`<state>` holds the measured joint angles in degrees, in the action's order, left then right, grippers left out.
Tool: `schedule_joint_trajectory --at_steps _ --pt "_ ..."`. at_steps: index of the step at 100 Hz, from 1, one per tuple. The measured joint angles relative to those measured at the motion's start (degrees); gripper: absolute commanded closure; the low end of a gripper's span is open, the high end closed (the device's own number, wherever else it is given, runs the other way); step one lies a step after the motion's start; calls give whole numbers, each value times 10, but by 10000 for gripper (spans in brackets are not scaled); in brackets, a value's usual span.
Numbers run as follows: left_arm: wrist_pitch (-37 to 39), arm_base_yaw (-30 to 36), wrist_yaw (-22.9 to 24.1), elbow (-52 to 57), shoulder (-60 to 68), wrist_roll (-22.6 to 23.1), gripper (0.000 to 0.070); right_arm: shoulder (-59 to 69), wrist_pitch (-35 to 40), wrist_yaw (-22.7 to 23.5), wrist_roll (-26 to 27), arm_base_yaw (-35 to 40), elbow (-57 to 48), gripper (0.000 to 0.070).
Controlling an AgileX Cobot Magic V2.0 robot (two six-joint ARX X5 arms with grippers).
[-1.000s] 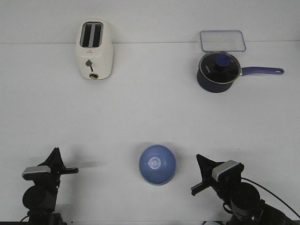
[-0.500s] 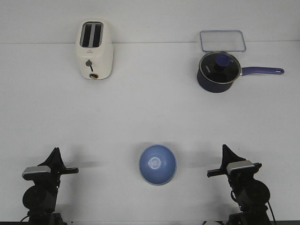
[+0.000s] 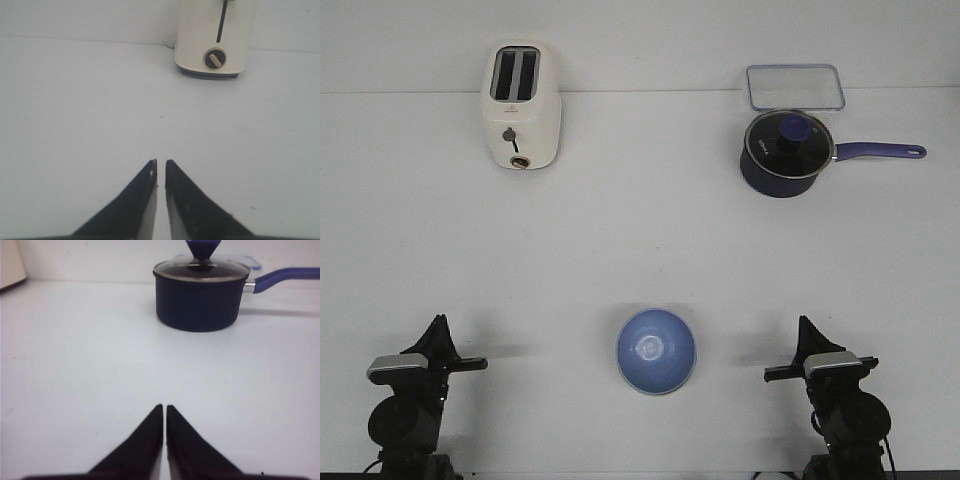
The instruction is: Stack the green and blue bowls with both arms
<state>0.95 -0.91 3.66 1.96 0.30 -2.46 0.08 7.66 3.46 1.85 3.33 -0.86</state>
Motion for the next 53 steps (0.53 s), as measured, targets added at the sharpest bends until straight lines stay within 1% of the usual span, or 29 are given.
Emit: schedule_joint_trajectory --at_steps 16,53 --pt "0 0 0 0 0 0 685 0 -12 0 1 0 0 690" --pt "0 0 0 0 0 0 685 0 -11 0 0 0 0 690"
